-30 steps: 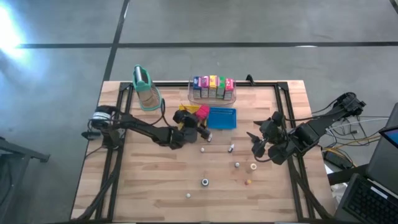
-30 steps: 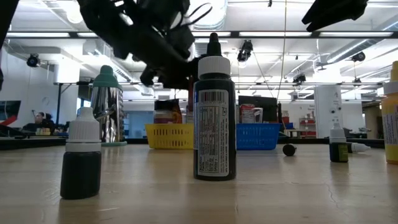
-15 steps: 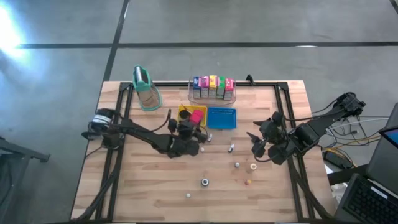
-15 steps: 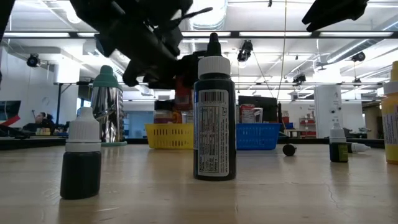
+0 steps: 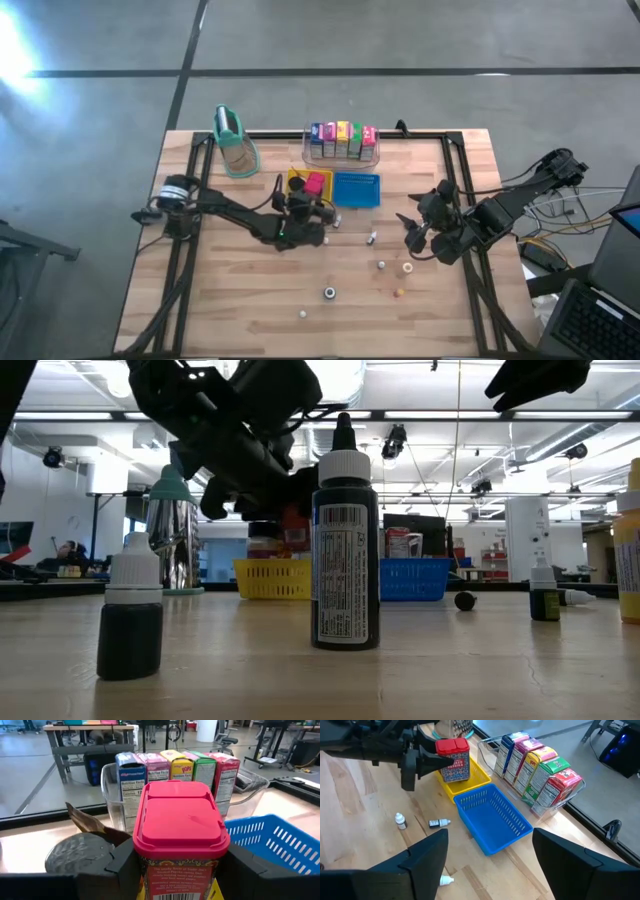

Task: Pick & Place Kitchen Items
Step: Put the red seasoning can into the yellow bin

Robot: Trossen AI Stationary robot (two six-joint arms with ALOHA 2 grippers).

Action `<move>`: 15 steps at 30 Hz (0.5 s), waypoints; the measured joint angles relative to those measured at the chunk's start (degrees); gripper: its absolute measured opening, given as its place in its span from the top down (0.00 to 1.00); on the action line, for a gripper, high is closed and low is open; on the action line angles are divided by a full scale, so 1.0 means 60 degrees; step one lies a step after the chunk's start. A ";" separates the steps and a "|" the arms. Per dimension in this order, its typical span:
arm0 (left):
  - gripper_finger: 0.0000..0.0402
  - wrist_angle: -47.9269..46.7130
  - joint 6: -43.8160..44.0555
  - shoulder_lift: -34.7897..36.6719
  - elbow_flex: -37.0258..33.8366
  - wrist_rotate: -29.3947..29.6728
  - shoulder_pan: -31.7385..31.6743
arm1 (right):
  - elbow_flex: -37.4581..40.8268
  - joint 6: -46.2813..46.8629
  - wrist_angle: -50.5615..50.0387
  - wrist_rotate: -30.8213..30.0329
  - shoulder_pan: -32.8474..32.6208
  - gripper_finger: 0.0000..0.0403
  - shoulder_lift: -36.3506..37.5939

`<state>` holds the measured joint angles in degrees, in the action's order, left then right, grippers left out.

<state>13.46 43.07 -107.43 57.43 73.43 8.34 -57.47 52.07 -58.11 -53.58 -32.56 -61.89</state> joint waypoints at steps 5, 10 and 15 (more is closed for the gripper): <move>0.47 -0.0005 -0.0186 -0.0250 0.0265 0.0064 -0.0184 | 0.0032 0.0003 0.0007 -0.0008 0.0000 0.29 -0.0004; 0.47 0.0015 -0.0204 -0.0673 0.0561 -0.0068 -0.0351 | 0.0100 0.0001 0.0001 -0.0008 0.0000 0.33 -0.0007; 0.47 -0.0002 -0.0222 -0.1046 0.0722 -0.0214 -0.0403 | 0.0191 0.0007 0.0011 -0.0011 0.0000 0.38 -0.0007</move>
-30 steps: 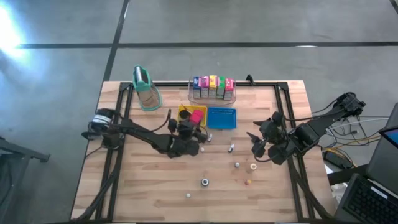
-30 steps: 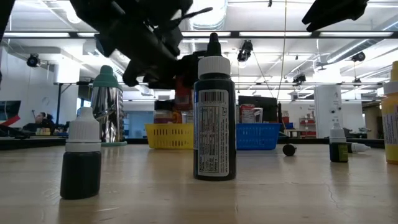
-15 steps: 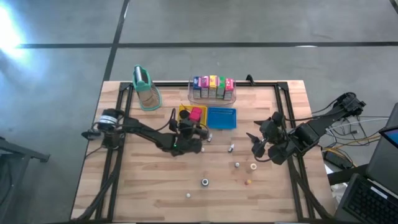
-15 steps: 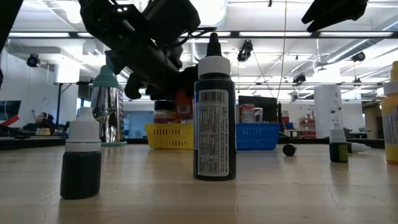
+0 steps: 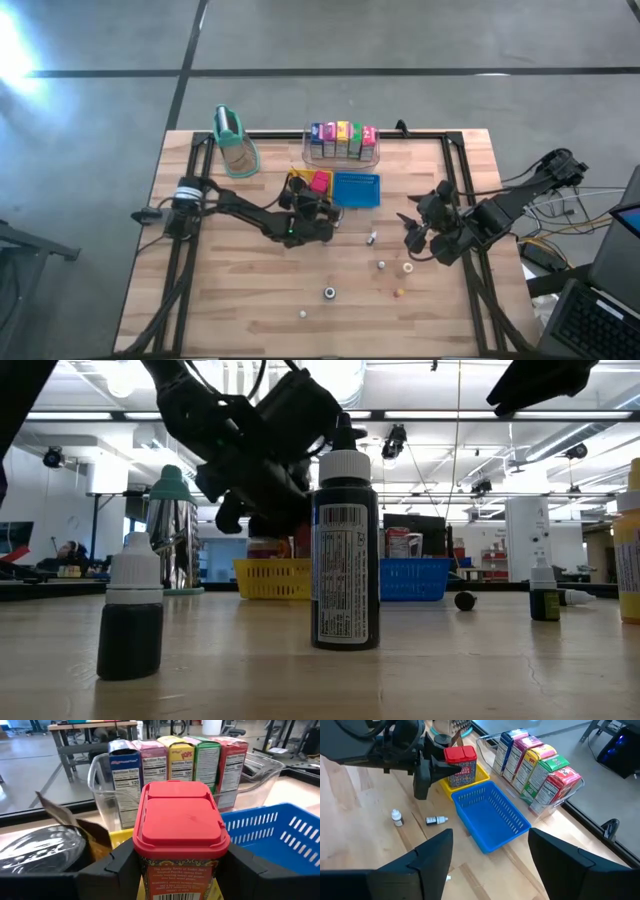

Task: Pick & Place Kitchen Items
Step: Put the red seasoning can into the yellow bin

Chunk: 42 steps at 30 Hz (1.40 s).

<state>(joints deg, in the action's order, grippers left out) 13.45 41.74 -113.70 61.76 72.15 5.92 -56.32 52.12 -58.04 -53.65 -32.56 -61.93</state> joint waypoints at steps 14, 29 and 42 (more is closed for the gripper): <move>0.47 -0.0161 0.0286 -0.0158 0.0002 -0.0627 -0.0223 | 0.0381 0.0372 -0.0008 0.0008 -0.0011 0.39 0.0000; 0.44 -0.0753 0.0659 -0.0158 -0.0009 -0.1206 -0.0428 | 0.0381 0.0390 -0.0008 0.0008 -0.0007 0.30 0.0004; 0.43 -0.0750 0.0594 -0.0158 -0.0009 -0.1695 -0.0551 | 0.0381 0.0390 -0.0008 0.0020 -0.0004 0.26 0.0007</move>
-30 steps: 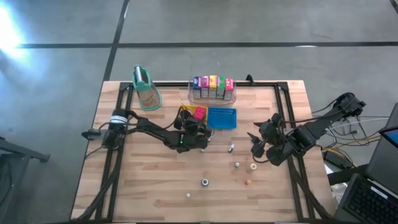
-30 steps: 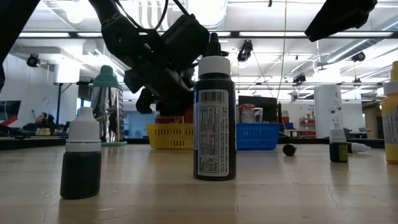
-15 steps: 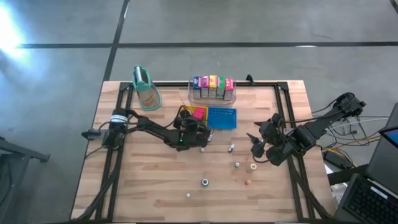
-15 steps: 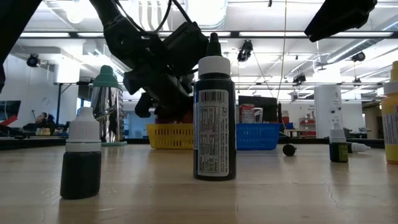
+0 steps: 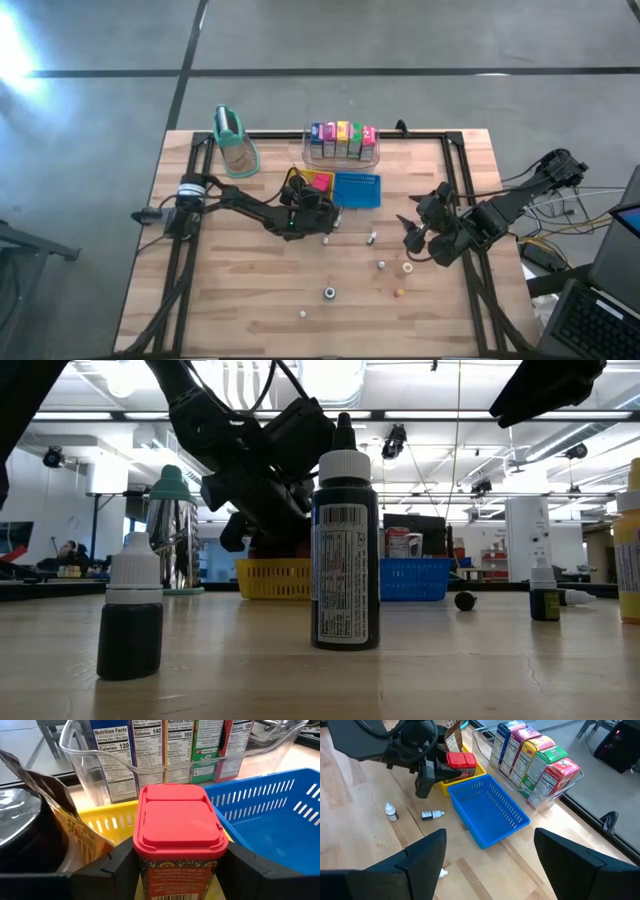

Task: Pick & Place Kitchen Items
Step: Put the red seasoning can into the yellow bin

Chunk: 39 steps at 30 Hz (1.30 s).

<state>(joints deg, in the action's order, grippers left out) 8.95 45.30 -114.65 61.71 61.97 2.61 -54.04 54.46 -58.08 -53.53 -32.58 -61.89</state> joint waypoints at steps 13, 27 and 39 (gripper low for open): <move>0.31 0.0000 -0.0234 0.0058 0.0000 -0.0138 -0.0004 | 0.0000 -0.0008 0.0000 0.0188 0.0005 0.35 0.0000; 0.31 -0.0014 -0.0776 0.0270 0.0222 -0.0025 0.0017 | 0.0004 -0.0033 0.0000 0.0244 -0.0006 0.42 0.0000; 0.31 -0.0306 -0.1735 0.0560 0.0646 0.0611 0.0187 | 0.0014 -0.0022 -0.0007 0.0260 -0.0003 0.34 0.0000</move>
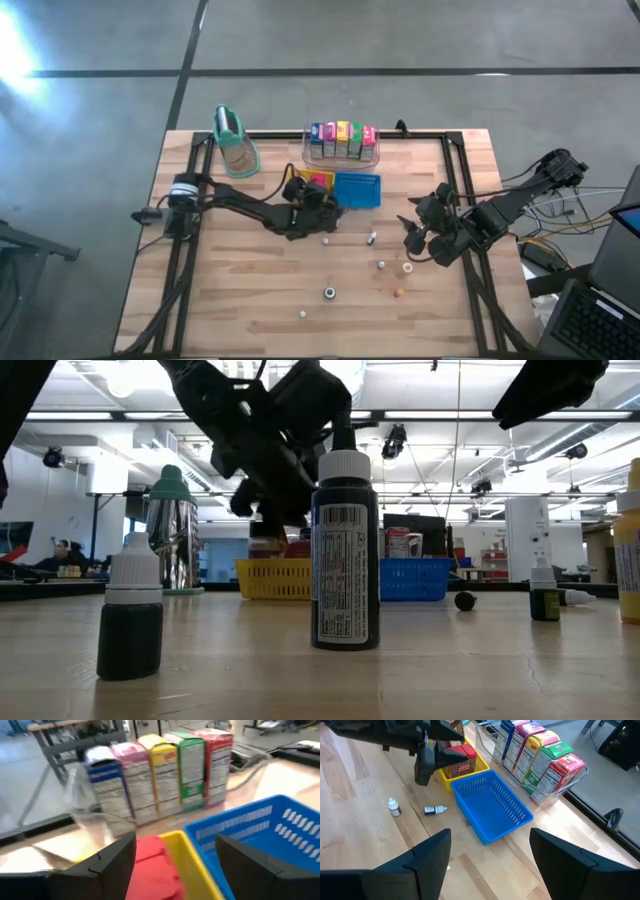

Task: Pick & Place Kitchen Items
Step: Put the red seasoning can into the yellow bin

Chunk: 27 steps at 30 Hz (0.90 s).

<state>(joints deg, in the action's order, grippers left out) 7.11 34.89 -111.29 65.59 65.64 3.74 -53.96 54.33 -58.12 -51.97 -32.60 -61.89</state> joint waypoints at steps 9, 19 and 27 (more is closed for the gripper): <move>0.31 -0.0358 -0.2353 0.1431 -0.0016 -0.0359 0.0473 | 0.0034 0.0021 -0.0004 0.0078 0.0000 0.29 0.0000; 0.32 -0.3303 -0.6609 0.3019 -0.0600 -0.7281 0.1041 | 0.0052 -0.0043 0.0003 0.0216 0.0000 0.29 0.0000; 0.56 -0.2832 -0.7490 0.3181 -0.1598 -0.7539 0.0740 | 0.0074 -0.0085 0.0007 0.0206 0.0000 0.38 0.0000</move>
<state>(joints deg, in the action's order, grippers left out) -9.88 -10.06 -92.21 56.00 20.41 8.18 -53.52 53.82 -58.08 -50.73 -32.60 -61.89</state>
